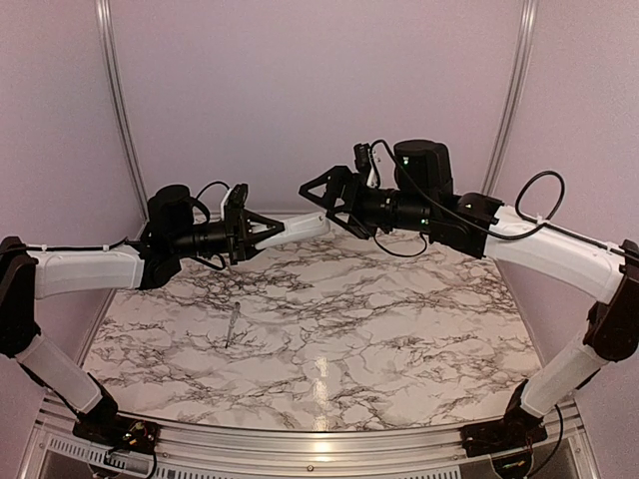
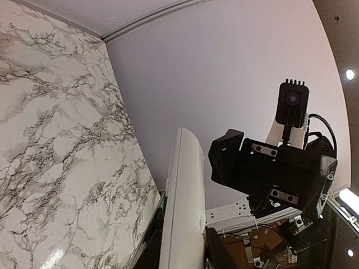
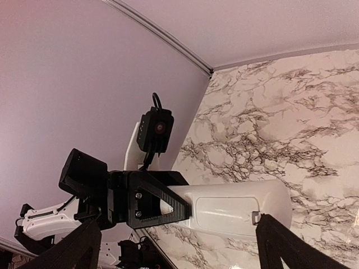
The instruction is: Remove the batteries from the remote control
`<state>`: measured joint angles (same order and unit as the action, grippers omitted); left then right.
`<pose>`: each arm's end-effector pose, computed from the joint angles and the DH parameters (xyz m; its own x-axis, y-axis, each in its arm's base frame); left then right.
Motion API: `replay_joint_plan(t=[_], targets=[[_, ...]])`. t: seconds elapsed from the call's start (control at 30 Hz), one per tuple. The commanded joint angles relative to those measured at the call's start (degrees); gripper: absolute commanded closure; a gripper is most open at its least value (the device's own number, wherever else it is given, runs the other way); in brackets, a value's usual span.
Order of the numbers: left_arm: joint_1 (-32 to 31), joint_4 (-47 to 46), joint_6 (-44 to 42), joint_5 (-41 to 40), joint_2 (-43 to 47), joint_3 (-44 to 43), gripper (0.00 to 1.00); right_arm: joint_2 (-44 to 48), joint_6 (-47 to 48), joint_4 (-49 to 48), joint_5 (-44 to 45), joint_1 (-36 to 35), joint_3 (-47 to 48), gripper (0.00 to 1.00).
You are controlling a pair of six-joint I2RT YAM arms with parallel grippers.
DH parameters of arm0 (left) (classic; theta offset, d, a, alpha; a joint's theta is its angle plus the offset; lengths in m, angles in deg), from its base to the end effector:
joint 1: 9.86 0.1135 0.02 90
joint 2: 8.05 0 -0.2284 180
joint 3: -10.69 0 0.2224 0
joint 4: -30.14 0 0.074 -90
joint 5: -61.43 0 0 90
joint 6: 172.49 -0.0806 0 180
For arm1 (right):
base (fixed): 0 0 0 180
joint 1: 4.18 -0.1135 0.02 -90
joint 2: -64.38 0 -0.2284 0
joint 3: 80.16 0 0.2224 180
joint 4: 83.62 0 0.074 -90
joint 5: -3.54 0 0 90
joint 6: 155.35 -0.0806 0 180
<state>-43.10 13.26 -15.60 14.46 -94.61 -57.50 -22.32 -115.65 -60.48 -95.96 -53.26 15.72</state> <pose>0.2628 -0.2380 0.2679 -0.9018 -0.2128 -0.3760 0.3612 0.1063 -0.9264 0.2358 0.2923 0.3400 -0.7551 0.2875 -0.5893 -0.4215 0.4756 0.7721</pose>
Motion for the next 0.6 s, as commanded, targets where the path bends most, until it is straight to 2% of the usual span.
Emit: replay_joint_plan(t=[0.0,0.57], targets=[[-0.3,-3.2,0.1,1.0,-0.2,-1.5,1.00,-1.3,1.0,0.5,0.4,0.9,2.1,0.05],[-0.7,-2.8,-0.1,-0.6,-1.1,-2.2,1.00,-2.6,1.8,-0.3,-3.7,1.4,2.8,0.06]])
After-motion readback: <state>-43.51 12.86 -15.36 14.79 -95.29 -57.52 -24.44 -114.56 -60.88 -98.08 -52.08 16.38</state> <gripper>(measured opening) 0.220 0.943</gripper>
